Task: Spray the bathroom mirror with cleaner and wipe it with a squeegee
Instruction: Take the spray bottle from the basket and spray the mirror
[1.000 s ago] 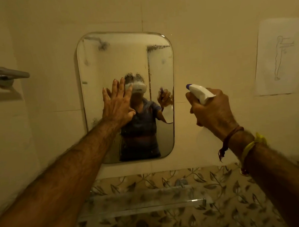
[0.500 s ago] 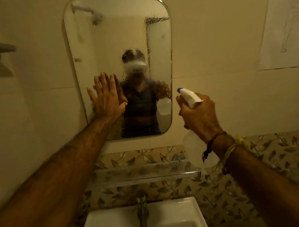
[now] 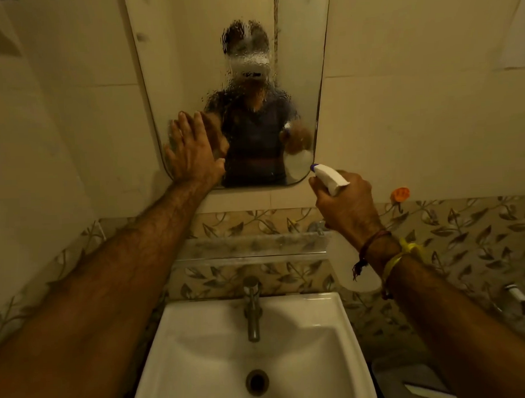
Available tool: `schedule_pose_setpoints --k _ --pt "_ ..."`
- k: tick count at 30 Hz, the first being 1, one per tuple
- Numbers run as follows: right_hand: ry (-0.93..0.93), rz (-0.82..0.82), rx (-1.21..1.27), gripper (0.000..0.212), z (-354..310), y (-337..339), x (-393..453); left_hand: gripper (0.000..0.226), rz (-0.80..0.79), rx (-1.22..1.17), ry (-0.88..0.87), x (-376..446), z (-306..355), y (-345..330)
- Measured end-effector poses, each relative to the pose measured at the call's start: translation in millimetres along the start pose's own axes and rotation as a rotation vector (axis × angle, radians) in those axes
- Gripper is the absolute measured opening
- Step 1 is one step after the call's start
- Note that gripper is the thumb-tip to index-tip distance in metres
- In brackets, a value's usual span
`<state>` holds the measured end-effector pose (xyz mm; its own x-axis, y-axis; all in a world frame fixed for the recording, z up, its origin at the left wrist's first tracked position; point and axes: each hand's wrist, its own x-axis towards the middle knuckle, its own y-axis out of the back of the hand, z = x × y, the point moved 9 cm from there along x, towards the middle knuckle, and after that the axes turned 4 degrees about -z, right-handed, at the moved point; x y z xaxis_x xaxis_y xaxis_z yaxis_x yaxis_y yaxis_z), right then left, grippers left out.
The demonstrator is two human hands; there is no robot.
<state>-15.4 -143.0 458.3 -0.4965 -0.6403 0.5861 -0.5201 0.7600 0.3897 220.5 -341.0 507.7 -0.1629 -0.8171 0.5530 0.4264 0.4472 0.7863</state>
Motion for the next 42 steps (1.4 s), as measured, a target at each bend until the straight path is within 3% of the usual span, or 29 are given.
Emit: schedule_pose_setpoints --k 7,18,24,32,37,42 --pt "0.039 -0.103 -0.015 0.032 -9.4 -43.2 -17.5 0.108 0.054 -0.113 0.095 -3.9 -44.7 0.7" --pt "0.203 -0.291 0.05 0.028 -95.1 -121.2 -37.2 0.116 -0.132 -0.407 0.17 -8.2 -76.5 -9.7" --pt "0.176 -0.225 0.073 0.022 -91.0 -120.3 -35.7 0.117 -0.199 -0.378 0.203 -10.8 -85.5 -6.6" --pt "-0.029 -0.08 0.06 0.027 -37.4 -70.5 -19.4 0.117 -0.271 -0.247 0.161 -21.9 -74.5 -30.0" --pt "-0.07 -0.011 0.003 0.031 -18.2 -36.2 -17.6 0.11 -0.019 -0.179 0.058 -32.9 -46.5 -25.4" --pt "-0.06 0.082 -0.022 0.03 -7.1 -3.3 -20.2 0.103 -0.013 -0.147 -0.156 -55.2 5.6 -32.6"
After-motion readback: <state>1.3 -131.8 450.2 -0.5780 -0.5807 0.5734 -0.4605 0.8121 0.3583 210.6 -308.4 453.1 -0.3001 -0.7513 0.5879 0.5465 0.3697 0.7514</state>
